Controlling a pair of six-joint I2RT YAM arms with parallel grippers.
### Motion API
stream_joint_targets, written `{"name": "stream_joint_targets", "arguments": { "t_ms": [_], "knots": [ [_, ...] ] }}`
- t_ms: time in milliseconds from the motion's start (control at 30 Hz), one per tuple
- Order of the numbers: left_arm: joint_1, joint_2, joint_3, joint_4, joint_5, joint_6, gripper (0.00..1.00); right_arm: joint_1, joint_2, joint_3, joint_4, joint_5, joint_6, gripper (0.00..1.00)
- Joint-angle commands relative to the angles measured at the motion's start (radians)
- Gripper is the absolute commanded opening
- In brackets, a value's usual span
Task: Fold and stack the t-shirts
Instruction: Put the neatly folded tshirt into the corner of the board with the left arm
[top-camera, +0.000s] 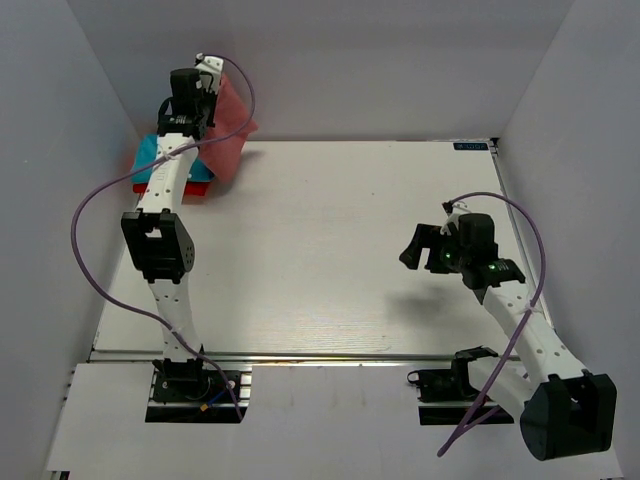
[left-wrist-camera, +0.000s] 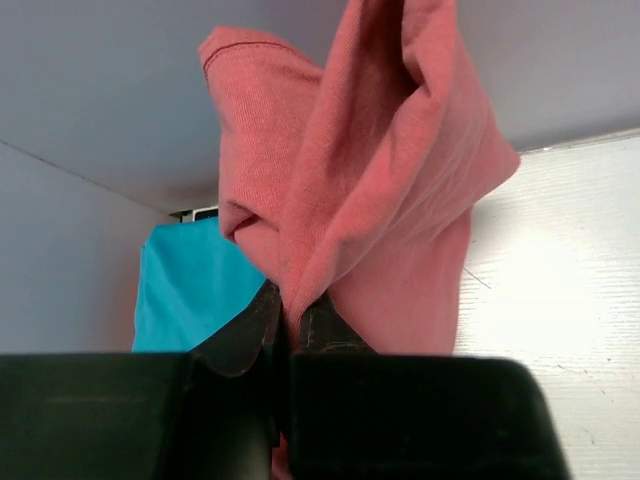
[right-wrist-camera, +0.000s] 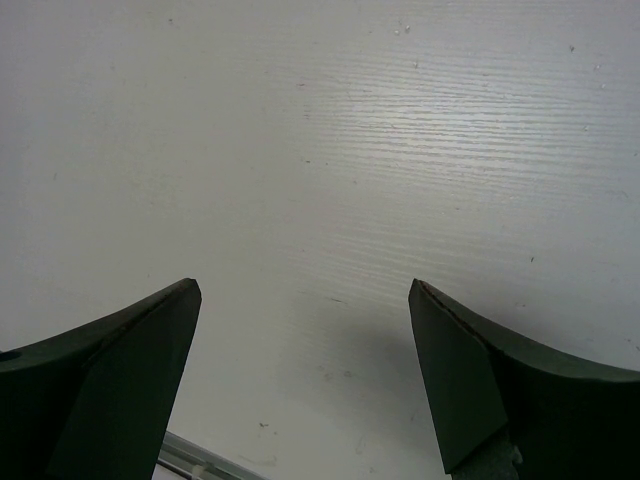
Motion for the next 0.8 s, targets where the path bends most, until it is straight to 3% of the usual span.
{"name": "stream_joint_targets", "arguments": {
  "t_ms": [0,500,767],
  "knots": [
    [0.042,-0.027,0.067,0.023,0.043,-0.022,0.00,-0.003,0.014,0.053,0.017,0.018,0.010,0.90],
    [0.218,0.019,0.088,0.071,0.118,-0.156,0.00,0.002,0.133,0.092,0.075,-0.072,0.051,0.90],
    [0.256,0.075,0.051,0.080,-0.026,-0.189,0.00,0.000,0.182,0.119,0.095,-0.107,0.071,0.90]
  ]
}}
